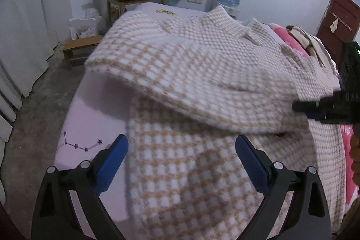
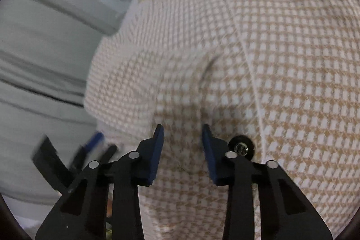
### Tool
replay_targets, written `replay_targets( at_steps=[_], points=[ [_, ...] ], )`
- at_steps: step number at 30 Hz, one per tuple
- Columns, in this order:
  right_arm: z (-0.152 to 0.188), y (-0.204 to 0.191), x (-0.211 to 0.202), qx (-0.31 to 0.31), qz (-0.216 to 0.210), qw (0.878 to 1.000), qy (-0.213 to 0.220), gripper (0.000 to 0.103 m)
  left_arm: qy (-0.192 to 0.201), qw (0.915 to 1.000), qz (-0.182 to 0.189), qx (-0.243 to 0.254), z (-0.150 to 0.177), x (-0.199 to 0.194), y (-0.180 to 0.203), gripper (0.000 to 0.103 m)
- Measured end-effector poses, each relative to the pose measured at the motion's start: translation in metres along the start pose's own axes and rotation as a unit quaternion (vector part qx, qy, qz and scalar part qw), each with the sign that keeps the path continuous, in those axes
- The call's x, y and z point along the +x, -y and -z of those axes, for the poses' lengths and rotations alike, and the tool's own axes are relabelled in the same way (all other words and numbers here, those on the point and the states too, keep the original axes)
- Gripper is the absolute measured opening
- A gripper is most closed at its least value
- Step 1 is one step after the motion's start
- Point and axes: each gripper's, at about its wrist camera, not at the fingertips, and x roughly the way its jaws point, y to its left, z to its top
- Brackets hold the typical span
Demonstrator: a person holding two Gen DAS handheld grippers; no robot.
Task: Fold large clothes
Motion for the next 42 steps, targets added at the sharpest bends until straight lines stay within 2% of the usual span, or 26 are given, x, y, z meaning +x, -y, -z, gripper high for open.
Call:
replay_targets(
  at_steps=[2,4,6,9,12,15,22,27,30,33,35,38,42],
  points=[
    [0.002,-0.007,0.008,-0.018,0.026,1.0,-0.002,0.013,0.0,0.9999,0.001,-0.013,0.0,0.006,-0.007,0.094],
    [0.0,-0.012,0.006,-0.018,0.026,0.999,0.008,0.004,-0.007,0.9993,0.003,-0.036,-0.001,0.011,-0.016,0.094],
    [-0.007,-0.016,-0.004,-0.01,0.012,0.999,0.028,0.003,-0.005,0.9986,0.01,-0.052,-0.003,0.011,-0.02,0.094],
    [-0.025,-0.036,-0.041,-0.036,0.012,0.995,0.094,0.003,-0.007,0.9979,0.016,-0.062,-0.006,0.012,-0.021,0.094],
    [-0.041,-0.054,-0.092,-0.069,0.043,0.981,0.176,0.002,-0.007,0.9982,0.007,-0.06,-0.007,0.012,-0.021,0.094],
    [-0.046,-0.048,-0.124,-0.076,0.077,0.969,0.223,0.003,-0.007,0.9984,0.002,-0.057,-0.007,0.012,-0.021,0.094],
    [-0.081,-0.015,-0.124,-0.054,0.132,0.964,0.224,0.003,-0.005,0.9989,-0.011,-0.044,-0.006,0.014,-0.019,0.094],
    [-0.087,-0.005,-0.133,-0.06,0.161,0.957,0.235,0.003,-0.006,0.9989,-0.014,-0.045,-0.006,0.014,-0.019,0.094],
    [-0.088,0.019,-0.111,-0.052,0.185,0.959,0.21,0.003,-0.006,0.999,-0.015,-0.043,-0.006,0.013,-0.018,0.094],
    [-0.081,0.05,-0.083,-0.042,0.236,0.956,0.171,0.012,-0.006,0.9989,-0.015,-0.043,-0.005,0.014,-0.017,0.094],
    [-0.076,0.072,-0.078,-0.021,0.263,0.951,0.162,0.028,-0.007,0.9989,-0.015,-0.044,-0.006,0.014,-0.018,0.094],
    [-0.071,0.093,-0.102,0.038,0.218,0.957,0.191,0.037,-0.006,0.9989,-0.015,-0.044,-0.006,0.014,-0.018,0.094],
    [-0.073,0.077,-0.118,0.022,0.202,0.957,0.209,0.04,-0.005,0.9989,-0.013,-0.045,-0.006,0.014,-0.018,0.094]
  ],
)
